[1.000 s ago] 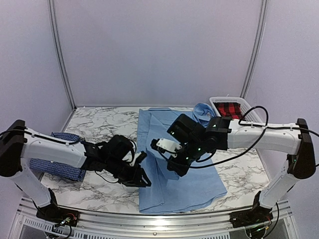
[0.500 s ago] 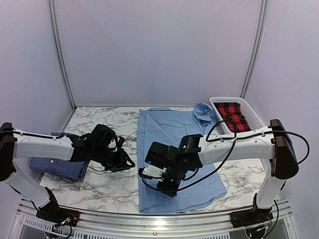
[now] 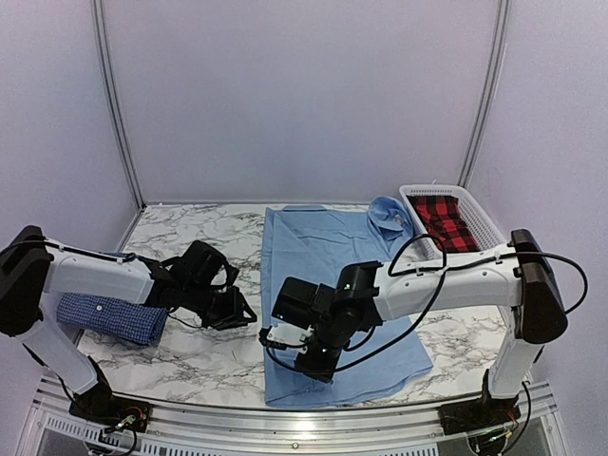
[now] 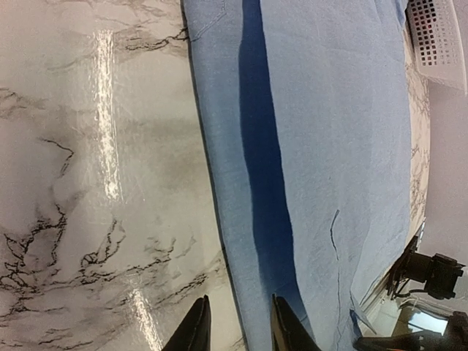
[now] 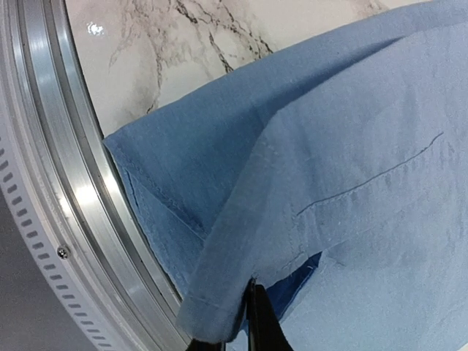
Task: Fold and stack the long sleeve shirts
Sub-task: Place the sleeve of the 1/3-folded shirt, then move the 1/3-folded shirt to the center of the board.
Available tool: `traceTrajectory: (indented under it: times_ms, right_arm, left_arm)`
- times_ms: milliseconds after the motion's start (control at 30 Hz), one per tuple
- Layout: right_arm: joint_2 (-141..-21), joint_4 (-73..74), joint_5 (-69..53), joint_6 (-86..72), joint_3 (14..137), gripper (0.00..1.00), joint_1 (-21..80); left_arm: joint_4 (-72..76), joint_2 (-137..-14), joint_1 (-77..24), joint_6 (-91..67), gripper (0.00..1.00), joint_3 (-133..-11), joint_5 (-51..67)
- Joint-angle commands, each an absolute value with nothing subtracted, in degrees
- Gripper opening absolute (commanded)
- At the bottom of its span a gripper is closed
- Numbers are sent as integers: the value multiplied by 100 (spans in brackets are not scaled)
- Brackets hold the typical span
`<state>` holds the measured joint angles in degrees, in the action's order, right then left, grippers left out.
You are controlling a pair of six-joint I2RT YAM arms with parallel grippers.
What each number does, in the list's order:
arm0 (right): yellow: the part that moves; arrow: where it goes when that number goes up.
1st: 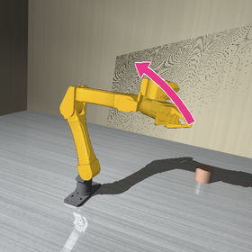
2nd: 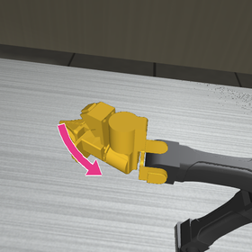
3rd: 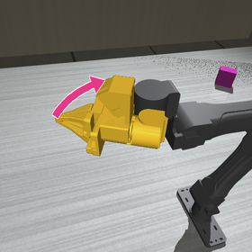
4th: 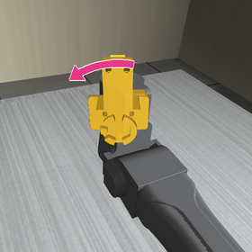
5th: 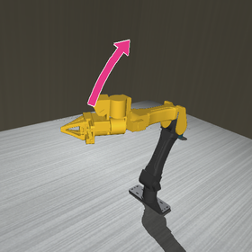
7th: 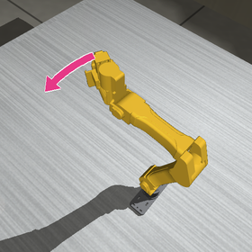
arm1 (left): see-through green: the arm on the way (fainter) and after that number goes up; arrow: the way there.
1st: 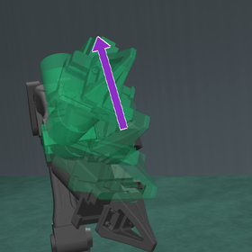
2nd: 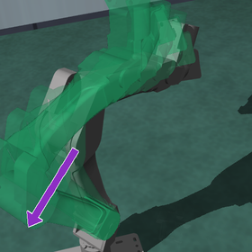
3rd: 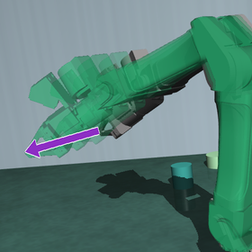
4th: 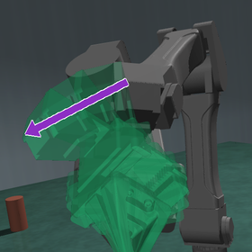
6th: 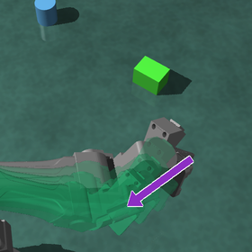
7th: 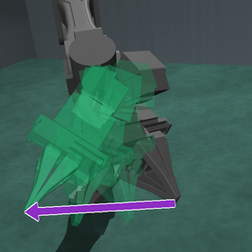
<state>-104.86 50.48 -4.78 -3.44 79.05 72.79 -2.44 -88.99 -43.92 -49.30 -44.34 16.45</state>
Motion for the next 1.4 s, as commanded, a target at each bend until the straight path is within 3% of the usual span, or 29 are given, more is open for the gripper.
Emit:
traceTrajectory:
  times_ms: [0, 167, 367, 500, 900, 1133, 1367]
  right_arm:
    - [-10517, 4895, -602, -403, 7958, 11, 7343]
    - [-10411, 4698, -752, -415, 7842, 23, 7342]
    - [-9987, 4438, -760, -465, 7730, 47, 7271]
    - [-9713, 3997, -479, -671, 7577, 52, 6878]
    - [-9194, 2171, -292, -1595, 6745, 54, 4732]
    - [-9103, 1766, -564, -1688, 6521, 53, 3984]
    - [-8941, 1600, -554, -1752, 6184, 53, 3470]
  left_arm:
    - [-94, -9093, -4326, -4861, 30, -4677, 1665]
    - [-86, -9229, -4257, -4811, 30, -4845, 1603]
    - [-177, -9369, -4061, -4614, 31, -5154, 1443]
    - [-408, -9765, -3862, -3943, 38, -5948, 1182]
    - [-796, -12052, -3115, -2830, 53, -9011, 458]
    - [-1516, -13633, -2965, -2936, 53, -11149, 239]
    - [-1617, -14393, -2804, -3310, 50, -11796, 424]
